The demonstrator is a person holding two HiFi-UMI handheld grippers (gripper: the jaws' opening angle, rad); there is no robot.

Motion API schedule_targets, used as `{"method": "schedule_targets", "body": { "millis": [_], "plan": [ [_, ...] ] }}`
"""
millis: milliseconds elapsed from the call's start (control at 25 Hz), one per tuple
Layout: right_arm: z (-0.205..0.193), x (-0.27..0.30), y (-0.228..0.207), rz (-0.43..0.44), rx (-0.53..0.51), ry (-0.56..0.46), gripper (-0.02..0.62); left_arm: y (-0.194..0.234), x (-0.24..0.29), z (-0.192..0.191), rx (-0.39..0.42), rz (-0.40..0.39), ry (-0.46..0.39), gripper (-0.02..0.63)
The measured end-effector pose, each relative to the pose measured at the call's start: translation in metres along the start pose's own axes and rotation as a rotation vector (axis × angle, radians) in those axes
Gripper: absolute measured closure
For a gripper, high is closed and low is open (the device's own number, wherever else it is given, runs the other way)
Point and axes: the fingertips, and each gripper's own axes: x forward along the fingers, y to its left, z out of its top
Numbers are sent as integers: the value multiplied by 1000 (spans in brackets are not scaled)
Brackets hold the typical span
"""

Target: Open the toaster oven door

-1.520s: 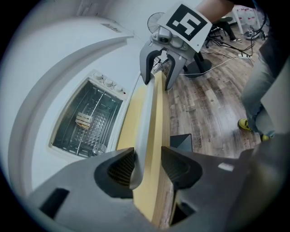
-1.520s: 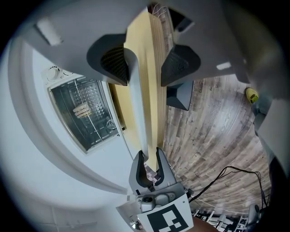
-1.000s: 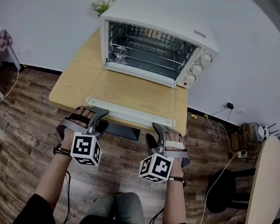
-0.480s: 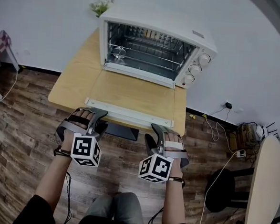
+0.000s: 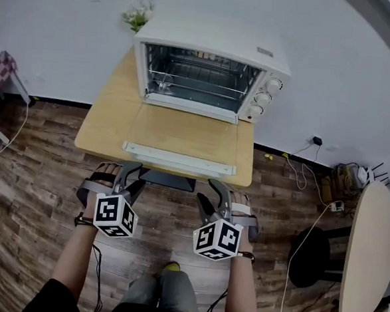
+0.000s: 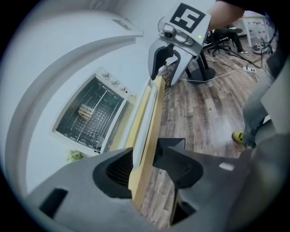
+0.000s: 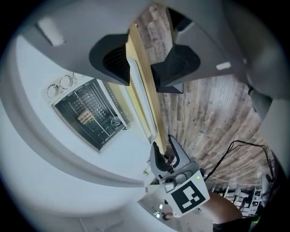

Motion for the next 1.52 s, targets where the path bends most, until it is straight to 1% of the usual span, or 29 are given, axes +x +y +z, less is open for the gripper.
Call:
{"method": "schedule_targets", "body": {
  "millis": [160,320,400,520,600,720,920,1040,1160,1240,1360,1520],
  "plan": [
    [11,-20,-10,-7,62,-14,377,11,-23,6,-71,15,-11,437],
    [32,-46,-27,-27,182,-62,390,26,-51,17,-157,30,-55,439],
    [43,-59,-33,-35,233,-88,401,34,-66,24,-209,45,-83,443],
    [57,-75,-39,-37,258,-100,442,44,-88,33,-276,67,-117,446],
    [64,-85,-44,-42,268,-105,443,50,-100,38,-299,75,-129,457],
    [73,-100,-53,-53,313,-124,453,57,-113,44,-326,78,-141,468],
    [82,-120,-71,-75,363,-139,492,75,-137,54,-408,97,-175,488],
    [88,-130,-84,-81,388,-153,509,90,-148,61,-452,114,-195,533],
    [95,-142,-96,-90,407,-166,535,101,-159,68,-461,122,-200,558],
    [97,-149,-105,-100,432,-173,537,109,-164,73,-468,126,-204,563],
    [99,-156,-118,-115,469,-185,548,119,-169,79,-494,130,-218,569],
    [98,-163,-132,-127,518,-184,574,133,-175,82,-525,141,-216,588]
  ]
}}
